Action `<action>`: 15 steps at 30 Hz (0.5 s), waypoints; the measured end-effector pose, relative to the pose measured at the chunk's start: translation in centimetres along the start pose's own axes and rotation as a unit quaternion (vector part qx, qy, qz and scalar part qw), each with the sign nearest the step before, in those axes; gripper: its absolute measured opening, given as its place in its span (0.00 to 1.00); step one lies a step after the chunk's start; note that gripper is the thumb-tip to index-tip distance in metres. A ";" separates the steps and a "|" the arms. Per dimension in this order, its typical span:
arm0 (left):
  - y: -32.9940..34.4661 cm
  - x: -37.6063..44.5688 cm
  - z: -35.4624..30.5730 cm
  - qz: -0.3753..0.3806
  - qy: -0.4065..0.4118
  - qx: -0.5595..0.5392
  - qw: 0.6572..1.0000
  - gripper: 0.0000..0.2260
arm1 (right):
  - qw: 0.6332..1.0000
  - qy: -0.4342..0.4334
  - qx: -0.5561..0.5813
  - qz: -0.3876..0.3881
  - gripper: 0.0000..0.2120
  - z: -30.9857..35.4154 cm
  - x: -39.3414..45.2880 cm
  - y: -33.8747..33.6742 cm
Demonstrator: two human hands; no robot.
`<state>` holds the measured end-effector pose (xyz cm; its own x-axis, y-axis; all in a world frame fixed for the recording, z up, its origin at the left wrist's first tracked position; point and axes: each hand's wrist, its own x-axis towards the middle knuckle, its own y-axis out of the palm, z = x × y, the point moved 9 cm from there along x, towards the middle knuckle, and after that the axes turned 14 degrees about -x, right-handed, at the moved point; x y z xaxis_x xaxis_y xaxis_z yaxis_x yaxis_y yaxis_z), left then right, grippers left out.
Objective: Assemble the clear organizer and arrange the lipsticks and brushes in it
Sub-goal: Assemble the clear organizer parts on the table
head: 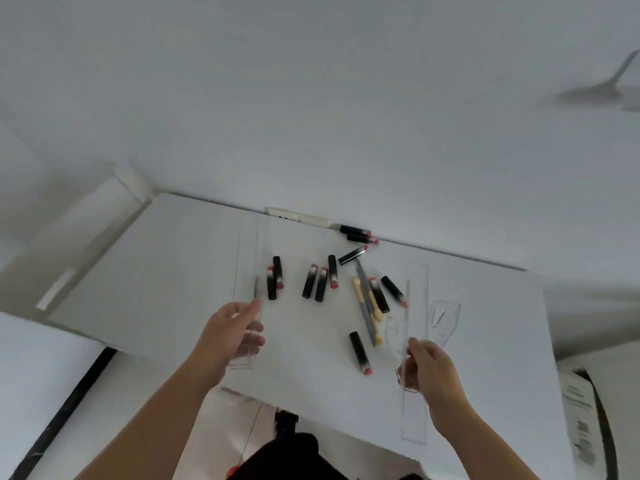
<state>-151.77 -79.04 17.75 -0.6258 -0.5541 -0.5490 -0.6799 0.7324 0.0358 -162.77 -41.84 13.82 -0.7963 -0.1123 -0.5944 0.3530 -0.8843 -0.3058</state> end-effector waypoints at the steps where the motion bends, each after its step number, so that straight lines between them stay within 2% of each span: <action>1: -1.1 2.0 -0.8 -0.001 0.001 0.008 1.000 0.18 | 1.000 0.005 -0.003 -0.011 0.16 0.6 0.6 1.0; 6: -5.4 9.8 -3.9 -0.015 0.018 0.060 0.998 0.15 | 0.998 0.002 -0.037 -0.051 0.16 4.8 2.1 5.7; 9: -7.0 12.5 -4.7 -0.033 0.044 0.135 0.989 0.14 | 0.997 -0.007 -0.048 -0.066 0.16 7.4 2.6 7.6; 15: -6.4 14.6 -5.0 0.011 0.078 0.244 0.967 0.15 | 0.993 -0.035 -0.079 -0.079 0.17 9.0 3.8 7.9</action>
<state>-158.49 -93.80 13.62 -0.7143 -0.5612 -0.4181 -0.4283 0.8230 -0.3730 -167.44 -53.34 15.88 -0.8777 -0.0138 -0.4791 0.2897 -0.8116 -0.5073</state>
